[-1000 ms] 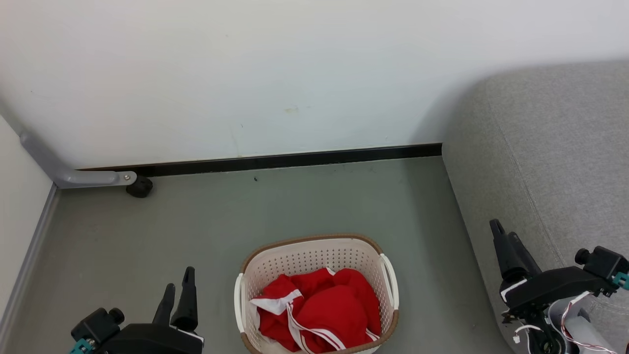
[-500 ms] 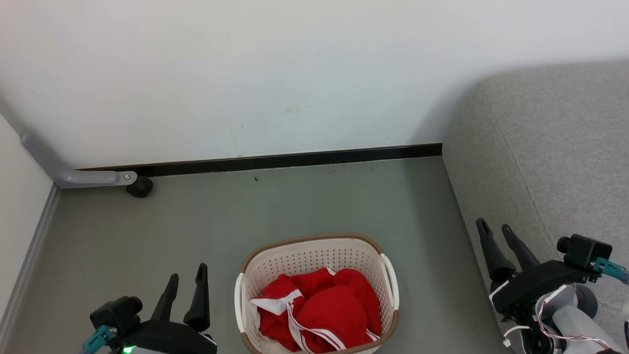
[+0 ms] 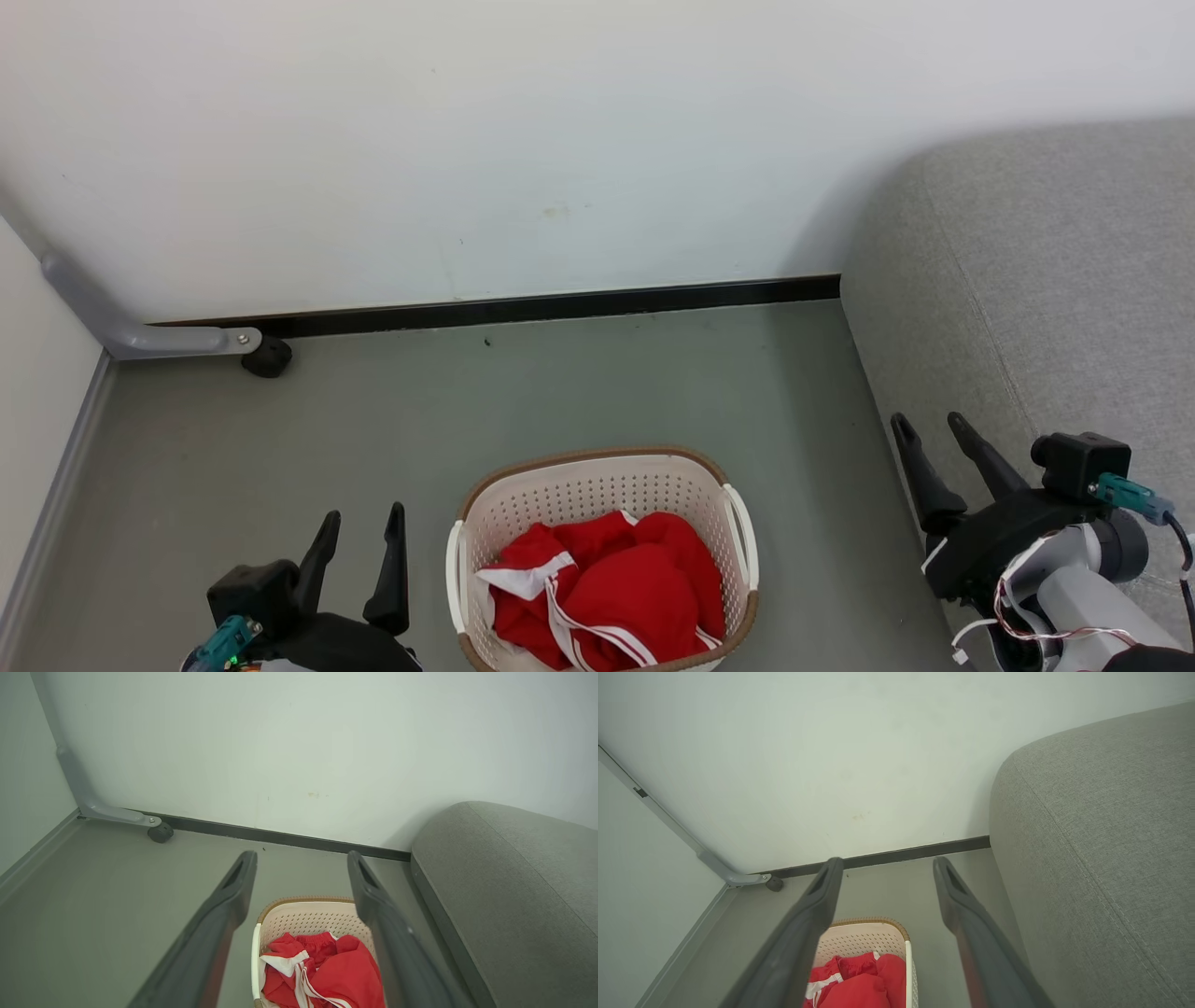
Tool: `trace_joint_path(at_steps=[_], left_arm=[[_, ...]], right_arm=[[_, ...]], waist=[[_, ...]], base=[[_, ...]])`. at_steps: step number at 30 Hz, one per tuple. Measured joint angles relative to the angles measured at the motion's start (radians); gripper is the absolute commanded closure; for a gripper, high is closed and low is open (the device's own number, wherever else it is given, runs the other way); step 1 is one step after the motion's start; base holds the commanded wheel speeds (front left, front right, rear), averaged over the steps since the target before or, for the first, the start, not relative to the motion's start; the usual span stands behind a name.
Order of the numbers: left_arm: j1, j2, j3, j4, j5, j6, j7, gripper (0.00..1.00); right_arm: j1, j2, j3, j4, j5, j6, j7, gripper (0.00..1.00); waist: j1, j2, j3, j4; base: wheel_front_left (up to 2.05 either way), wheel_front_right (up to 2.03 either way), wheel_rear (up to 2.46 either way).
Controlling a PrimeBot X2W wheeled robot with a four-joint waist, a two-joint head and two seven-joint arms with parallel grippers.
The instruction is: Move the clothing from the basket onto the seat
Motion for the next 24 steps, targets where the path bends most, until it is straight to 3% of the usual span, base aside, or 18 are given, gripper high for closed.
trace_joint_path(at_steps=[14, 24], left_arm=[[-0.001, 0.002, -0.006, 0.006, 0.194, 0.009, -0.051, 0.0], [-0.001, -0.013, 0.023, 0.006, 0.215, 0.019, -0.051, 0.0]], right_arm=[[-0.048, -0.026, 0.063, 0.046, -0.152, -0.004, -0.049, 0.0], [-0.056, -0.03, 0.026, 0.051, -0.165, -0.025, -0.052, 0.0]], waist=[[0.0, 0.0, -0.001, 0.0], [0.0, 0.0, 0.005, 0.001]], base=[[0.0, 0.0, 0.0], [0.0, 0.0, 0.0]])
